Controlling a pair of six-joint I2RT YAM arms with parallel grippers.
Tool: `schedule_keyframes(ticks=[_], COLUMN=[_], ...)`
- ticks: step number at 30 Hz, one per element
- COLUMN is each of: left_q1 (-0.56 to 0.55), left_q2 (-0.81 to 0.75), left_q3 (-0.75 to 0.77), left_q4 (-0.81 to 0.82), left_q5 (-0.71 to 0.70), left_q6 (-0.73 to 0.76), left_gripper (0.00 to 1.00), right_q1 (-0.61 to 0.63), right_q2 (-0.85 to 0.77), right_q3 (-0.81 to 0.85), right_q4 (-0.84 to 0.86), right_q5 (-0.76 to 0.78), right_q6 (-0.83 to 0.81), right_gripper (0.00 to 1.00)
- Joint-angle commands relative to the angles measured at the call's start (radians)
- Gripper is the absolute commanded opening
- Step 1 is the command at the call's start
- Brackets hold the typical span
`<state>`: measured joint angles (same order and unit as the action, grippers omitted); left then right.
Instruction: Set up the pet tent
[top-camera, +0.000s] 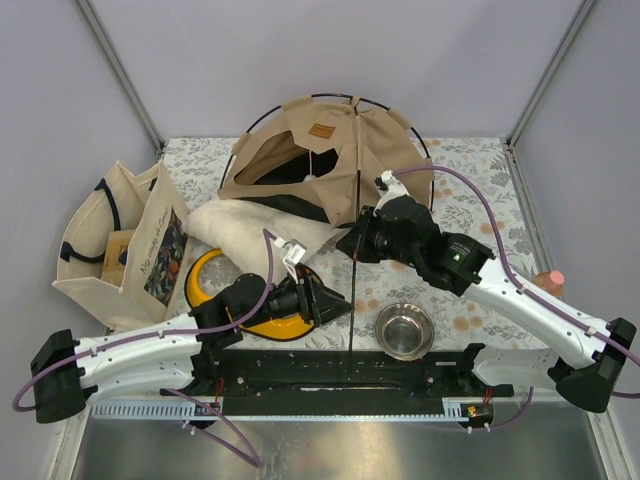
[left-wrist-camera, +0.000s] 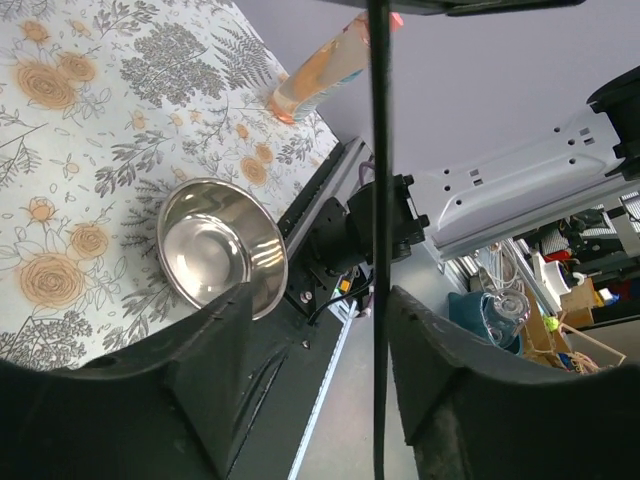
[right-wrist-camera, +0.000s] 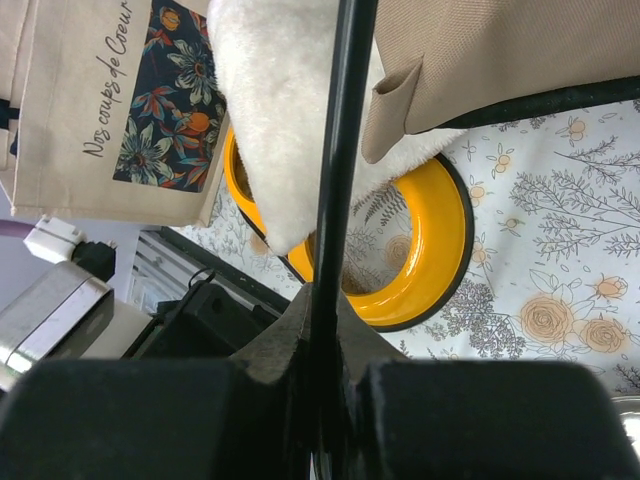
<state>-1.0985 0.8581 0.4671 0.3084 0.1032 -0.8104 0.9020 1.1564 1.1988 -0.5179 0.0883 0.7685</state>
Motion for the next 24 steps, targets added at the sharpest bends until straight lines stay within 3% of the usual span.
schedule_keyframes(ticks=[1,4,6,7,8,12,14,15,16,18,20,21,22,24], left_q1=[0.000,0.000,0.000,0.000,0.000,0.000,0.000,0.000,0.000,0.000,0.000,-0.001,0.000,0.000], left_q2=[0.038,0.048,0.050,0.053,0.055,0.070,0.076,0.079,0.084,0.084,0.078,0.075,0.068,0.059], left_q3=[0.062,0.085,0.085,0.084,0.082,0.100,0.111,0.116,0.122,0.133,0.143,0.143,0.146,0.151], left_q4=[0.008,-0.015,-0.006,0.003,0.014,0.012,-0.005,-0.012,-0.023,-0.043,-0.058,-0.060,-0.066,-0.087], left_q5=[-0.027,-0.016,-0.007,-0.004,-0.002,0.016,0.015,0.015,0.015,0.006,-0.003,-0.005,-0.008,-0.020], left_q6=[0.014,0.025,0.028,0.021,0.017,0.019,0.020,0.023,0.030,0.034,0.036,0.037,0.039,0.042], left_gripper=[0.51,0.38,0.43,0.55,0.59,0.61,0.46,0.35,0.17,0.00,0.00,0.00,0.00,0.00], right_q1=[0.000,0.000,0.000,0.000,0.000,0.000,0.000,0.000,0.000,0.000,0.000,0.000,0.000,0.000], right_q2=[0.003,0.003,0.000,-0.003,-0.006,-0.014,-0.018,-0.021,-0.024,-0.035,-0.073,-0.098,-0.133,-0.202], right_q3=[0.038,0.035,0.028,0.024,0.018,-0.001,-0.010,-0.013,-0.016,-0.027,-0.057,-0.079,-0.099,-0.134], right_q4=[0.094,0.096,0.102,0.107,0.111,0.122,0.130,0.130,0.131,0.122,0.122,0.122,0.124,0.093], right_q5=[-0.027,-0.030,-0.028,-0.027,-0.024,-0.009,-0.009,-0.009,-0.010,-0.012,-0.012,-0.009,-0.012,-0.027], right_q6=[0.023,0.018,0.014,0.011,0.009,0.000,0.000,-0.001,-0.005,-0.014,-0.029,-0.046,-0.063,-0.104], right_gripper=[0.08,0.07,0.07,0.06,0.05,0.04,0.04,0.05,0.08,0.33,0.72,0.84,0.95,0.99])
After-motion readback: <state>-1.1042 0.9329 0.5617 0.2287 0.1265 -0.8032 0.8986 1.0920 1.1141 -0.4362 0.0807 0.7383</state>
